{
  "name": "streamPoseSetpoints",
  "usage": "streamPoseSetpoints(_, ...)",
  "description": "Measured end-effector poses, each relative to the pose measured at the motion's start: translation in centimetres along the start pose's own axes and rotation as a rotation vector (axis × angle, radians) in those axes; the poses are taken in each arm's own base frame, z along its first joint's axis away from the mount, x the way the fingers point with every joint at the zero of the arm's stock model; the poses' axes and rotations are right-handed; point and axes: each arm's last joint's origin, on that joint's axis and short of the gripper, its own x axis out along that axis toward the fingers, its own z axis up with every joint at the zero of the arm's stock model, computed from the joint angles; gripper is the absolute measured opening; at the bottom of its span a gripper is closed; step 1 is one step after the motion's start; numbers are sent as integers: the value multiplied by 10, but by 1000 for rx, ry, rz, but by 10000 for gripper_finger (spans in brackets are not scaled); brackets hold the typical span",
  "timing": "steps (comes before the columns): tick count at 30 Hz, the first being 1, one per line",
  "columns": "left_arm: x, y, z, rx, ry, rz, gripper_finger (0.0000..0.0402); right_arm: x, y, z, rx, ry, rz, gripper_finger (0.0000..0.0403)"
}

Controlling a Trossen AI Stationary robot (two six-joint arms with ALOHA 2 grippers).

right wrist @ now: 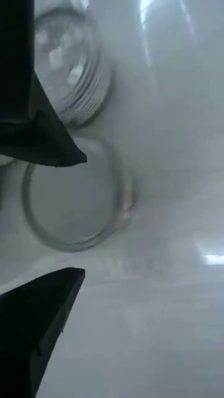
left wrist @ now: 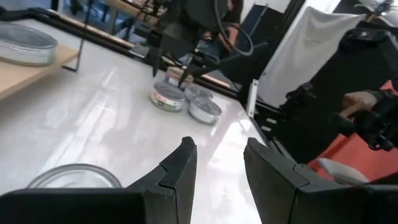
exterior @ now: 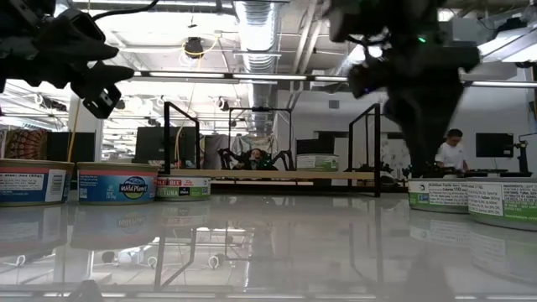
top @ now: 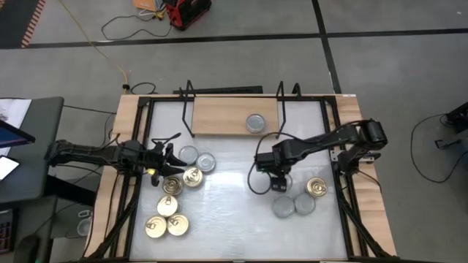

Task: Stack canned seafood by type on shelf
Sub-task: Stack the green tuna can on top of the green tuna can on the shelf

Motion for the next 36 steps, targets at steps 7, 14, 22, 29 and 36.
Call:
streamPoseSetpoints(7,0,0,0,6,-11,19,126,11,-17,-31,67,-30,12,268)
streamPoseSetpoints(14,0,1,1,6,-28,59,126,10,-43,-47,194,-179,213,232)
streamPoseSetpoints(22,0,1,1,7,-28,60,126,28,-50,-56,287,-122,229,168)
streamPoseSetpoints(29,0,1,1,8,-28,60,126,40,-46,-52,288,-68,202,112)
streamPoseSetpoints(36,0,2,0,8,-22,63,126,40,-56,-54,376,-39,189,31)
